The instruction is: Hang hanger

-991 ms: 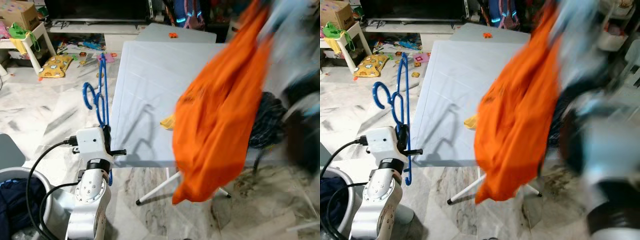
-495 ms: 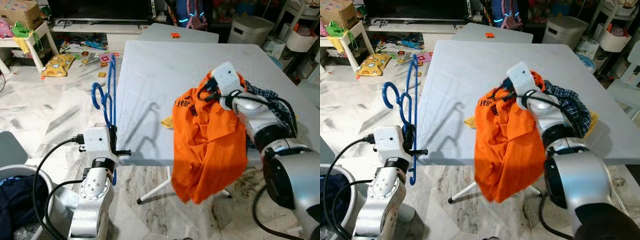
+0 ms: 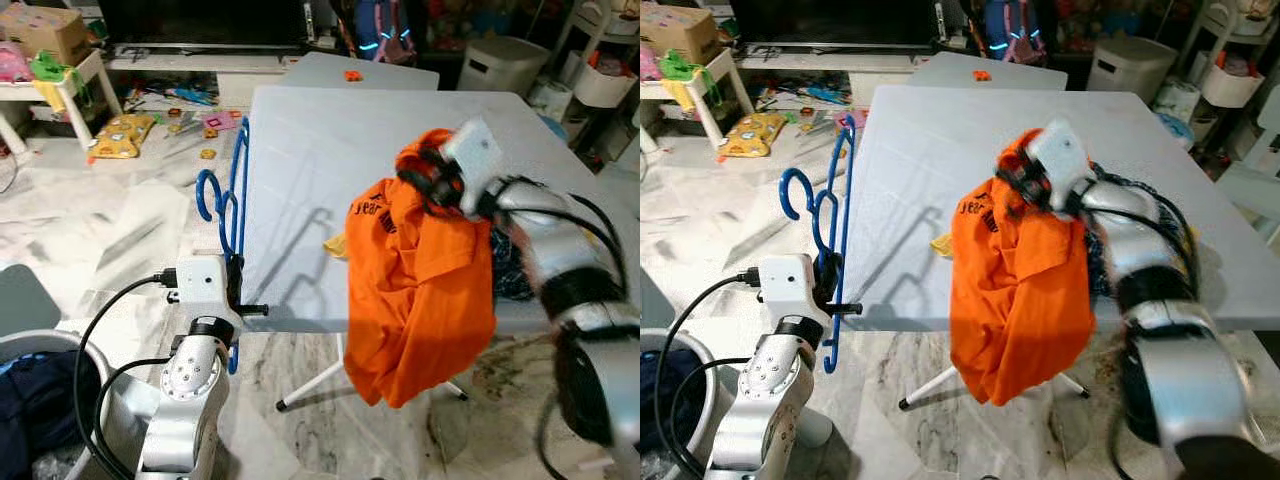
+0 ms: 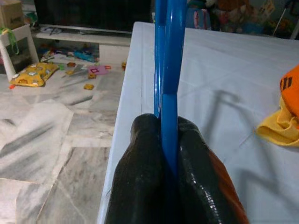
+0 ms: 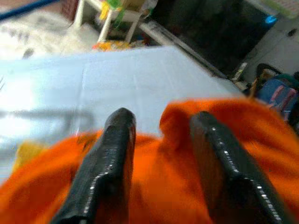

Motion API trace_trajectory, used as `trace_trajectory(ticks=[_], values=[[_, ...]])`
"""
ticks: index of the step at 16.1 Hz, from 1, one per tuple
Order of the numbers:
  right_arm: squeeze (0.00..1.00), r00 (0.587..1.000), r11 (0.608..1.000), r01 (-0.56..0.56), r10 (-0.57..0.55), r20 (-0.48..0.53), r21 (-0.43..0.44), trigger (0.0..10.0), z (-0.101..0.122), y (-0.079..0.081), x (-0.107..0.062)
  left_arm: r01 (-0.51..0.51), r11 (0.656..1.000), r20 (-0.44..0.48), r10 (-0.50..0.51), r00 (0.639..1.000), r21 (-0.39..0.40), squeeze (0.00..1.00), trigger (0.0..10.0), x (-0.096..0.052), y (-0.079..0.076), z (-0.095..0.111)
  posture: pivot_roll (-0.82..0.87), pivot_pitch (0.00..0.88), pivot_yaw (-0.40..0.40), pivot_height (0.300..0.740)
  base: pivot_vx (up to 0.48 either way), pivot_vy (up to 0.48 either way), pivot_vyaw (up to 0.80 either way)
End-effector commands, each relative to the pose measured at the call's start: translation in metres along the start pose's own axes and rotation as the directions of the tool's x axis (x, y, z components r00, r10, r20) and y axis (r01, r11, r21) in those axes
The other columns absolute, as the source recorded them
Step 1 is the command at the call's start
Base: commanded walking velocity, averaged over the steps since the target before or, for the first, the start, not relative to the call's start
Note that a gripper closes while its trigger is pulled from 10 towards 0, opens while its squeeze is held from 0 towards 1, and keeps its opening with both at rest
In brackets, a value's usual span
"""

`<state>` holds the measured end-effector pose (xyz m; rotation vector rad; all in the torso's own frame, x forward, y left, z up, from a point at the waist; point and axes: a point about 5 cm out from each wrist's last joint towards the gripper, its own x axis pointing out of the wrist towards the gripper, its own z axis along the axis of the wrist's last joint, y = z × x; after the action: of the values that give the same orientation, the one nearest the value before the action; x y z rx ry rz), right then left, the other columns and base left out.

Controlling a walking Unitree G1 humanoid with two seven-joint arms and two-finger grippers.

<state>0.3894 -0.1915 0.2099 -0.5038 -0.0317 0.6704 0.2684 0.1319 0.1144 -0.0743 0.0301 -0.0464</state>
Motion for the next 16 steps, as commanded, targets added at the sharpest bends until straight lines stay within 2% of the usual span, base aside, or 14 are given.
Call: trace_trajectory(ticks=[1,4,6,7,10,11,12,16], values=[[1.0,0.999,0.999,-0.046,0.046,0.019,-0.013,10.0,0.005,-0.001,-0.004,0.01,1.0,-0.005,-0.01,1.0,-0.004,0.0,10.0,0.001,-0.001,0.0,-0.08,0.0,-0.014,0.74,0.0,0.0,0.0],[1.0,0.991,0.994,-0.093,0.088,0.098,0.053,10.0,0.006,0.006,-0.021,0.004,1.0,0.005,-0.004,1.0,-0.009,0.0,10.0,-0.001,0.001,0.004,-0.09,0.0,-0.01,0.74,0.0,0.0,0.0],[1.0,0.991,0.992,-0.07,0.057,0.125,0.101,10.0,0.003,0.011,-0.024,-0.012,1.0,0.005,0.012,1.0,0.0,0.0,10.0,-0.002,0.004,0.004,-0.09,0.0,-0.005,0.74,0.0,0.0,0.0],[1.0,0.988,0.987,-0.067,0.046,0.148,0.144,10.0,0.002,0.02,-0.024,-0.015,1.0,0.0,0.015,1.0,0.006,0.0,10.0,-0.003,0.005,0.002,-0.1,0.0,-0.001,0.74,0.0,0.0,0.0],[1.0,0.982,0.979,-0.059,0.022,0.189,0.194,10.0,0.004,0.035,-0.021,-0.008,1.0,0.003,0.008,1.0,0.017,0.0,10.0,-0.001,0.003,0.004,-0.1,0.0,0.005,0.74,0.0,0.0,0.0],[0.76,0.979,0.972,-0.056,0.009,0.203,0.227,10.0,0.007,0.04,-0.021,-0.004,1.0,0.004,0.004,1.0,0.019,0.0,10.0,0.0,0.002,0.005,-0.1,0.0,0.008,0.74,0.0,0.0,0.0],[0.0,0.977,0.964,-0.046,-0.011,0.212,0.262,10.0,0.008,0.045,-0.02,0.002,1.0,0.007,-0.002,1.0,0.022,0.0,10.0,0.002,0.0,0.007,-0.11,0.0,0.01,0.74,0.0,0.0,0.0],[0.0,0.98,0.957,-0.024,-0.034,0.194,0.291,10.0,0.007,0.05,-0.02,0.006,1.0,0.005,-0.007,1.0,0.027,0.0,10.0,0.002,-0.001,0.006,-0.11,0.0,0.012,0.74,0.0,0.0,0.0]])
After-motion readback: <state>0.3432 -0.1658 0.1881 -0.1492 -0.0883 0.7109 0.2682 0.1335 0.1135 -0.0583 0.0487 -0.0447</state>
